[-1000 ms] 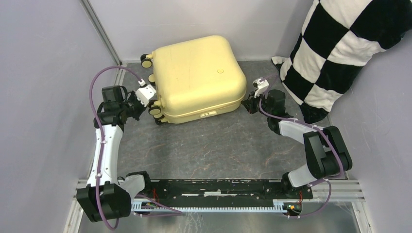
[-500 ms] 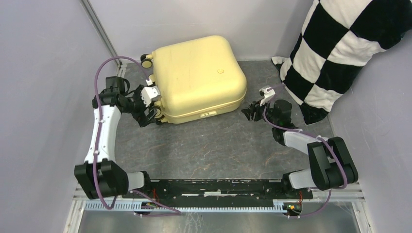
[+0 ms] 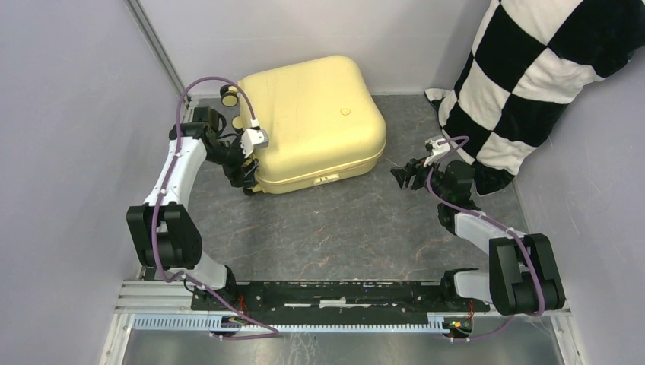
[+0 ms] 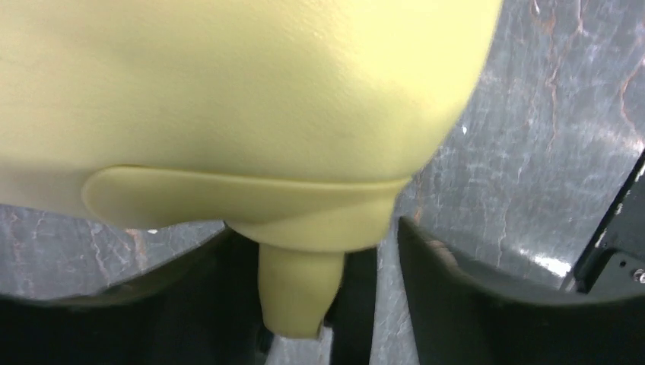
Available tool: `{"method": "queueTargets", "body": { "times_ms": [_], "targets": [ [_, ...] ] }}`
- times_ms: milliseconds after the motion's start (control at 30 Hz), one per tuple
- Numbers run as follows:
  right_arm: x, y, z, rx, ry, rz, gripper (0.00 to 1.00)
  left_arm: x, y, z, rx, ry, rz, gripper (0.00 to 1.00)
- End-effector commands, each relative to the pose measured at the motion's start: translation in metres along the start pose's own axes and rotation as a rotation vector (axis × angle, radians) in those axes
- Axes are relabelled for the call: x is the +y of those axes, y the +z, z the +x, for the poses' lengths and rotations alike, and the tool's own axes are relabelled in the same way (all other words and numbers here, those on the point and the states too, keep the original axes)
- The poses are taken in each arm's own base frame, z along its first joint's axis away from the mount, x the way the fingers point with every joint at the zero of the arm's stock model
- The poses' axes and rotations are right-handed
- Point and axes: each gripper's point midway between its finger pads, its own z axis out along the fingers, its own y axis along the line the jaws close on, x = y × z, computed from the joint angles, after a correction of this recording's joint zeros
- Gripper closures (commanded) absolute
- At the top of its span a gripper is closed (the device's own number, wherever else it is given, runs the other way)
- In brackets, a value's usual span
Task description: Pack the luggage
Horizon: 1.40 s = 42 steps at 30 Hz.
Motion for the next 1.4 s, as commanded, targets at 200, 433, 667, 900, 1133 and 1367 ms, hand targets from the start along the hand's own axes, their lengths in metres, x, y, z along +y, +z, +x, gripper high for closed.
{"method": "queueTargets", "body": {
  "times_ms": [200,433,667,900,1133,1367],
  "targets": [
    [-0.007,0.020,-0.016,-0.052,-0.127,-0.042,0.28,0.034,-0.042,-0.056,-0.105,0.046,-0.180,0.98],
    [0.008,0.048,-0.026,-0.129,-0.116,-0.210,0.33,0.025,-0.056,-0.079,-0.179,0.057,-0.215,0.98],
    [0.014,0.067,-0.030,-0.160,-0.083,-0.301,0.34,0.022,-0.050,-0.069,-0.151,0.038,-0.210,0.98],
    [0.014,0.072,-0.018,-0.141,-0.058,-0.322,0.41,0.023,-0.049,-0.065,-0.143,0.039,-0.223,0.98],
    [0.012,0.071,-0.005,-0.102,-0.053,-0.316,0.38,0.023,-0.052,-0.069,-0.153,0.040,-0.232,0.98],
    [0.001,0.068,0.013,-0.048,-0.078,-0.254,0.38,0.021,-0.054,-0.070,-0.159,0.050,-0.237,0.98]
  ]
}}
